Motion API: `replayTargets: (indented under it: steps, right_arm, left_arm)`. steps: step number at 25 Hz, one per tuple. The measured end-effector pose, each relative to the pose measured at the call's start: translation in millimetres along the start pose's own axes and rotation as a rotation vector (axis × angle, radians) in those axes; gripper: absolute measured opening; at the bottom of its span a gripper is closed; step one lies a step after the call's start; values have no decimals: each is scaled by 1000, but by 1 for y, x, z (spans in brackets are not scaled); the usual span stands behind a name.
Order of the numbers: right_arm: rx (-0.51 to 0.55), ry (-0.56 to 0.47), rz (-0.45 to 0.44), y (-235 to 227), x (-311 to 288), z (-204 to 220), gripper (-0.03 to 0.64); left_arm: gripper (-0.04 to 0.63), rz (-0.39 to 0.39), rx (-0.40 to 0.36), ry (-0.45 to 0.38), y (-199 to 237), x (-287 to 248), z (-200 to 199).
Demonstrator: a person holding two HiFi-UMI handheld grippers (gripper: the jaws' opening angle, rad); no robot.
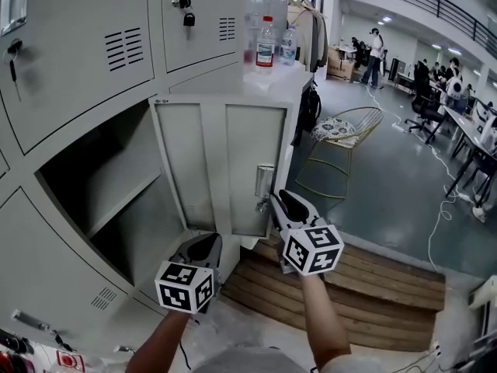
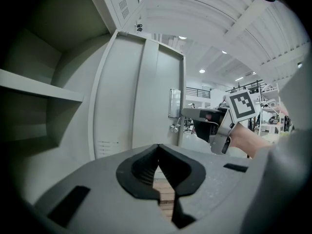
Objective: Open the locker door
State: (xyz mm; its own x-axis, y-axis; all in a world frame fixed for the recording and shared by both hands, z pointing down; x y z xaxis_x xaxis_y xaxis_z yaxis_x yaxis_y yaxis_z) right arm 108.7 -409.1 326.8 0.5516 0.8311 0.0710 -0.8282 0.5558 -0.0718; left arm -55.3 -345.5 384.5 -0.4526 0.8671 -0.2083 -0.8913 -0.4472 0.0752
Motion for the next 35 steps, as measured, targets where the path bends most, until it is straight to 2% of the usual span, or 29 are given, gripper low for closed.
replayTargets:
  steps: [6,16,35]
  right_arm:
    - [14,2,3,12,12,-2,91]
    - [31,14,-38,49,24,0,78]
    - [15,59,-201,143,18,27,40]
  left_arm:
    - [6,23,-2,2,-5,3,0]
    - [6,9,10,-1,-3,23,4]
    - [6,-97,39,-3,29,78,19]
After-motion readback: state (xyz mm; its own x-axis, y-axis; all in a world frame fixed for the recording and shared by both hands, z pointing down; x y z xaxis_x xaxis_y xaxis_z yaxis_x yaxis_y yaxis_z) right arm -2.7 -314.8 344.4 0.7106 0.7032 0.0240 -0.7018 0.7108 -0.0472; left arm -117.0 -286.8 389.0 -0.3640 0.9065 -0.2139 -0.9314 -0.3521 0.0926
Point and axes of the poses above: the fingertips, and each gripper's own axes: x backward along the fingers, y to its left, z out of its underside, the point moved 3 cm from there along x, backward along the fingers, and after that the axes turned 5 degrees about -z, right-handed, at the moved point
